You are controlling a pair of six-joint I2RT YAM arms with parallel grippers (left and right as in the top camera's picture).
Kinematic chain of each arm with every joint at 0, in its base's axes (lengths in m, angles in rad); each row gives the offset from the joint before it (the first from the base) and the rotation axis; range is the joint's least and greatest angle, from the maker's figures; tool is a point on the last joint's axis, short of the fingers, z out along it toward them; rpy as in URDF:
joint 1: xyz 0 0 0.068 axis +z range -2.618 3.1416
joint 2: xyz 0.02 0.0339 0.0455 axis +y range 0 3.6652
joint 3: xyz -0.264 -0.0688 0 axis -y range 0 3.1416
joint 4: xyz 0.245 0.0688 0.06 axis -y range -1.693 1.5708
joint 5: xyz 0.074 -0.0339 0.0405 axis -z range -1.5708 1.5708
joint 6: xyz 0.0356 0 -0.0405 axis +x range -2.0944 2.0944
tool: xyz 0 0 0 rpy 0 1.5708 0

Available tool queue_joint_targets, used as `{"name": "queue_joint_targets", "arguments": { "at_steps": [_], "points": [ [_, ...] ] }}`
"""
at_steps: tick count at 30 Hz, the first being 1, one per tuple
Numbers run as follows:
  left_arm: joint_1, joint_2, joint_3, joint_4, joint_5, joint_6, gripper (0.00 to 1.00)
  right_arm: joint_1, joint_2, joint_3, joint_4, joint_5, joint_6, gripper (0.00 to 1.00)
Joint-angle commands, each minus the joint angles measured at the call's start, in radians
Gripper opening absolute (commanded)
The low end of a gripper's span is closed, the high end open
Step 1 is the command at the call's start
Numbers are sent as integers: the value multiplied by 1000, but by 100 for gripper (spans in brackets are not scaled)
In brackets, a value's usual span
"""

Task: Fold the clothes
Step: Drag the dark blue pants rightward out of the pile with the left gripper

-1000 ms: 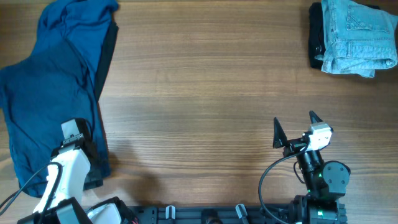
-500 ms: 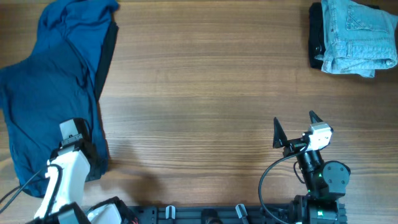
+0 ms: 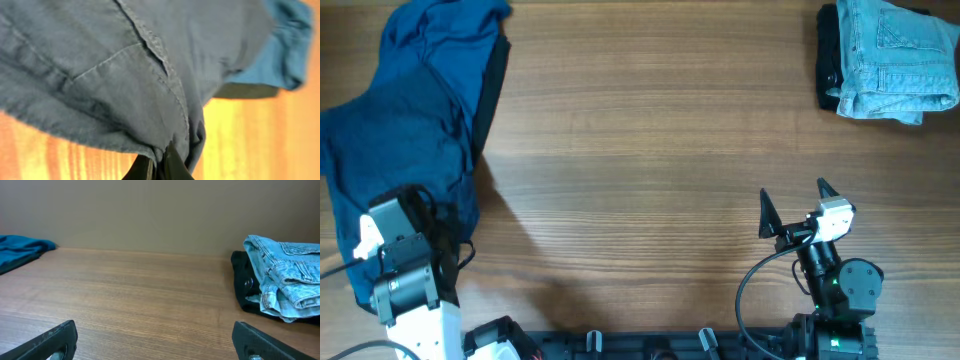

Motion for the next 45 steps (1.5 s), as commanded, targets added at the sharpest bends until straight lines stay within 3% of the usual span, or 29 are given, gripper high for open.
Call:
{"name": "queue_joint_targets", "arguments": {
  "at_steps": [1, 5, 14, 23, 27, 34, 45],
  "points": [
    [0, -27, 64, 20, 188, 63, 4, 2, -4, -2, 2, 5, -10, 100],
    [0, -27, 68, 134, 343, 63, 4, 2, -4, -2, 2, 5, -10, 100],
    [-47, -26, 272, 158, 332, 118, 4, 2, -4, -2, 2, 5, -10, 100],
    [-270, 6, 389, 176, 119, 143, 4, 2, -4, -2, 2, 5, -10, 100],
    [-408, 121, 389, 214, 33, 113, 4, 2, -4, -2, 2, 5, -10, 100],
    [-625, 384, 389, 433, -216, -31, 5, 2, -4, -2, 2, 5, -10, 100],
    [-867, 715, 389, 702, -278, -52, 11, 2, -4, -2, 2, 5, -10, 100]
  ]
}}
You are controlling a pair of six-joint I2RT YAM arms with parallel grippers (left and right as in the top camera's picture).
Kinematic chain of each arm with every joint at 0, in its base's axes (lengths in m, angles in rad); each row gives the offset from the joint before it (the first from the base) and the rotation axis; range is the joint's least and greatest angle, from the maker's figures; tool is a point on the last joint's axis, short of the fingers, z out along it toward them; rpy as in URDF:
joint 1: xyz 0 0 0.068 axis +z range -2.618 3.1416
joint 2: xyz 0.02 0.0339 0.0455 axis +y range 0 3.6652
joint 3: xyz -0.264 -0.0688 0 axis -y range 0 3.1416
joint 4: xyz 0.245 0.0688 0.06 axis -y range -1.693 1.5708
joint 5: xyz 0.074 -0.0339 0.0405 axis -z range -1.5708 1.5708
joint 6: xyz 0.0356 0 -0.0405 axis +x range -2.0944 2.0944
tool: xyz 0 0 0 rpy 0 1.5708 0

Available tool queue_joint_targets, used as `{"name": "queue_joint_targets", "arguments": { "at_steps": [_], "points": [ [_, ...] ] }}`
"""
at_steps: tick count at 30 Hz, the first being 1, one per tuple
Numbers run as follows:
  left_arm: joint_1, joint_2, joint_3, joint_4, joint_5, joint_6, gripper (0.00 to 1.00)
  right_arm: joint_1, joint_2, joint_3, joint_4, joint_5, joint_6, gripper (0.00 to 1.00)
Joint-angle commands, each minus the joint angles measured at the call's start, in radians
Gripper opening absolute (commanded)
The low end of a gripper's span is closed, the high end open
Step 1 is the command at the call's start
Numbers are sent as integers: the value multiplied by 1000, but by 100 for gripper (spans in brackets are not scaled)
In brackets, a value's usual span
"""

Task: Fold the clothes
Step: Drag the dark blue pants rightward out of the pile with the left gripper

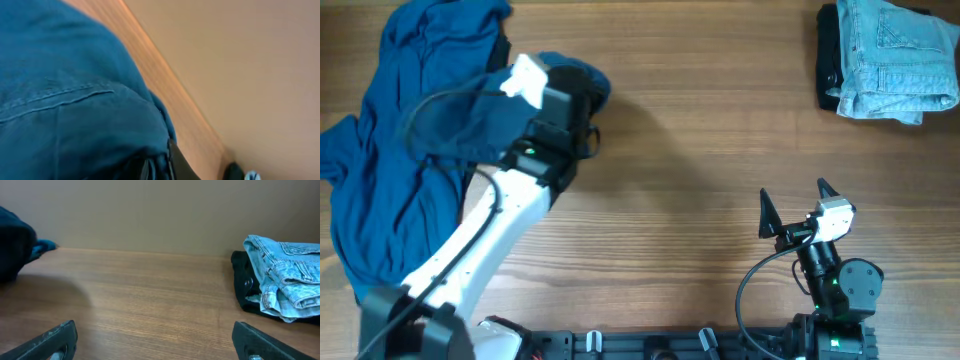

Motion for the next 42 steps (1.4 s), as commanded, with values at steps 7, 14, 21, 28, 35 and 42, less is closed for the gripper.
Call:
{"name": "queue_joint_targets", "arguments": {
  "at_steps": [7, 14, 21, 28, 35, 42],
  "points": [
    [-175, 109, 22, 138, -74, -3, 11, 2, -4, -2, 2, 5, -10, 100],
    [-240, 132, 22, 217, -100, -3, 18, 2, -4, -2, 2, 5, -10, 100],
    [-284, 132, 22, 317, -130, 24, 35, 2, -4, -2, 2, 5, -10, 100],
    [-283, 48, 26, 372, -137, 427, 99, 2, -4, -2, 2, 5, -10, 100],
    [-140, -213, 26, -111, -140, 466, 100, 2, -4, -2, 2, 5, -10, 100],
    [-13, -261, 26, -435, -40, 465, 100, 2, -4, -2, 2, 5, -10, 100]
  ]
}}
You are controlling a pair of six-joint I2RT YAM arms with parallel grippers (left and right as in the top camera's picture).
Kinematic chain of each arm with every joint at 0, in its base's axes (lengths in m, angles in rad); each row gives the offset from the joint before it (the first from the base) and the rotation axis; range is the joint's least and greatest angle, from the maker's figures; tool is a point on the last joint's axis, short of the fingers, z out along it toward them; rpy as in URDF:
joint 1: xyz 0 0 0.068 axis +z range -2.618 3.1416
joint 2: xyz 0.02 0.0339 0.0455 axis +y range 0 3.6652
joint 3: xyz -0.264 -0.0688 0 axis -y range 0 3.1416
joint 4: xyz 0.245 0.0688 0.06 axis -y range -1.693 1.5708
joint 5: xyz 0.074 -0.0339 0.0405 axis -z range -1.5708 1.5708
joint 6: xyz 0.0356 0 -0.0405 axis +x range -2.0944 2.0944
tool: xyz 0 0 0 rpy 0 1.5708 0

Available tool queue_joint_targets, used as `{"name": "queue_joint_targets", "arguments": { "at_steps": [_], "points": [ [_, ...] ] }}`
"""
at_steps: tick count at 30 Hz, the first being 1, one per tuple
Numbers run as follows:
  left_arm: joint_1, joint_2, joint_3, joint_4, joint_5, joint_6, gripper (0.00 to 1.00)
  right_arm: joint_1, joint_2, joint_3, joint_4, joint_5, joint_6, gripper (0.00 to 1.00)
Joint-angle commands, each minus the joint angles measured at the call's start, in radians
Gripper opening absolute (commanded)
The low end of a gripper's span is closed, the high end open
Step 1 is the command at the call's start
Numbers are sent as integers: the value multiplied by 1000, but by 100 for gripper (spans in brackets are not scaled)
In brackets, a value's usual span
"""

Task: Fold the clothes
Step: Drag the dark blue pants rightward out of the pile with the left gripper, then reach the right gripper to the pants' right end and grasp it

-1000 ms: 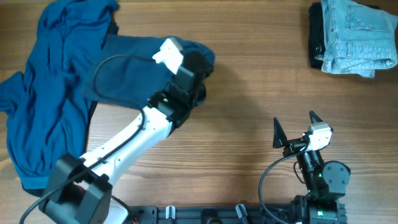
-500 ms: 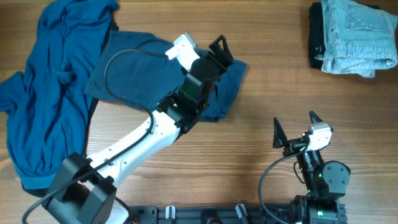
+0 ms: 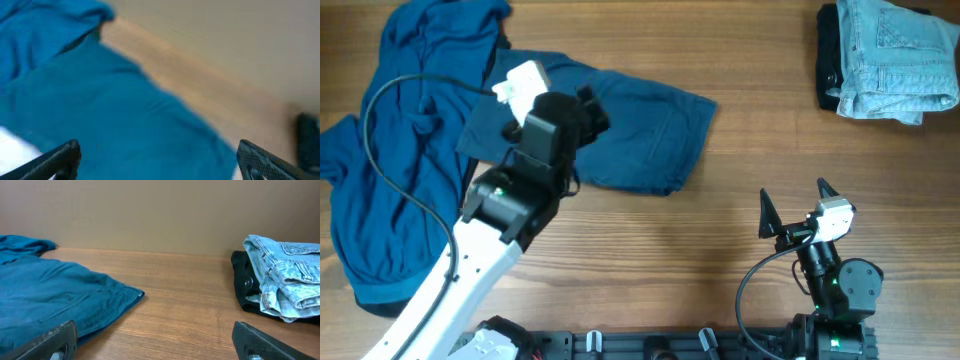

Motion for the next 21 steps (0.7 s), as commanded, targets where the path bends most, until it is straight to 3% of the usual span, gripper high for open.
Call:
{"name": "queue_joint_targets", "arguments": {
  "at_steps": [1, 3, 5, 10, 12, 16, 21],
  "points": [
    [47, 11, -3, -95, 76, 18, 100, 2, -5, -2, 2, 5, -10, 100],
    [61, 34, -3, -164, 76, 10, 100, 2, -5, -2, 39, -29, 22, 100],
    [67, 57, -3, -180, 76, -1, 100, 2, -5, -2, 83, -133, 156, 100],
    [68, 142, -3, -198, 105, -3, 100, 2, -5, -2, 97, -192, 842, 100],
    [67, 157, -3, -224, 135, -3, 100, 2, -5, -1, 125, -202, 953, 100],
    [68, 162, -3, -224, 147, -3, 100, 2, -5, 1, 307, -322, 955, 100],
    [67, 162, -3, -217, 147, -3, 100, 2, 60, 130, 260, -311, 793, 99]
  ]
}}
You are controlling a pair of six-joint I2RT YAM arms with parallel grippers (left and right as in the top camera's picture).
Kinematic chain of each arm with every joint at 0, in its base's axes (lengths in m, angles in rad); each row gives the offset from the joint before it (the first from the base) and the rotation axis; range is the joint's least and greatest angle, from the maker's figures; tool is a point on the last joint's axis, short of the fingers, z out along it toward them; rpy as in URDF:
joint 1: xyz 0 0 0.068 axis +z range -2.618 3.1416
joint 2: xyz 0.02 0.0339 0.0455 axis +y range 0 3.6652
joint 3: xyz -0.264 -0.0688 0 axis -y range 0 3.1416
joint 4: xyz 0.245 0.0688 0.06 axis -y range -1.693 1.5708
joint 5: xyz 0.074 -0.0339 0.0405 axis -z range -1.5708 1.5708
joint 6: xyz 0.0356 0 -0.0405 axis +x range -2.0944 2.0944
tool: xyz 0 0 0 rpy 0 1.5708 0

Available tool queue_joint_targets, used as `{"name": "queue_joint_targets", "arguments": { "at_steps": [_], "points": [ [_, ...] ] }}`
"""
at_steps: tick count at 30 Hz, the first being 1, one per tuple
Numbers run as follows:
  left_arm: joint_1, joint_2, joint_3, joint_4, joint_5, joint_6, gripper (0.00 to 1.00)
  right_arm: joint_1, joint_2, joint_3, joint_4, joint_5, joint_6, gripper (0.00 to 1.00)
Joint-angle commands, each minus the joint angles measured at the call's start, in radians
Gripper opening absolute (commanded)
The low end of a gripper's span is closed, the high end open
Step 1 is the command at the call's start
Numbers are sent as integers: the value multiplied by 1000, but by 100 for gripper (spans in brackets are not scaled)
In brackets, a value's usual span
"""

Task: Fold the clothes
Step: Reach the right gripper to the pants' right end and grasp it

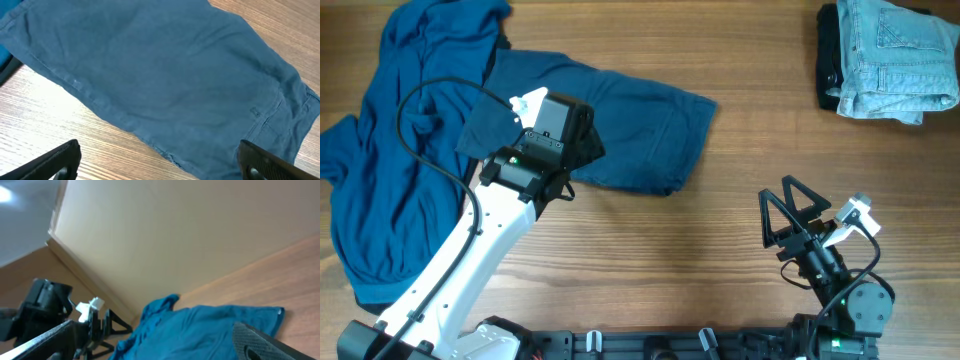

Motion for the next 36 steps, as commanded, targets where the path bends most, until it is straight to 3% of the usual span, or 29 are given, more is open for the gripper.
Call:
{"name": "queue_joint_targets", "arguments": {
  "at_steps": [1, 4, 8, 12, 13, 18, 20, 26, 29, 36],
  "points": [
    [6, 6, -3, 3, 7, -6, 100, 2, 97, 137, -30, -19, -124, 99],
    [6, 6, -3, 3, 7, -6, 100, 2, 287, 270, -34, -31, -229, 99],
    [6, 6, -3, 2, 6, -6, 100, 4, 642, 522, -182, -107, -335, 99],
    [51, 6, -3, -4, 7, -6, 100, 81, 999, 758, -399, -171, -416, 99],
    [92, 6, -3, -27, 11, -6, 100, 160, 1173, 869, -516, -132, -461, 100],
    [131, 6, -3, -83, 11, -6, 100, 247, 1428, 978, -573, -56, -550, 100],
    [131, 6, -3, -118, 11, -6, 100, 244, 1499, 978, -529, -52, -477, 100],
    [131, 6, -3, -119, 11, -6, 100, 245, 1540, 978, -565, 37, -527, 100],
    [131, 6, -3, -97, 16, -6, 100, 245, 1574, 978, -620, 58, -430, 100],
    [131, 6, -3, -94, 63, -6, 100, 246, 1722, 978, -612, -69, -324, 100]
  ]
}}
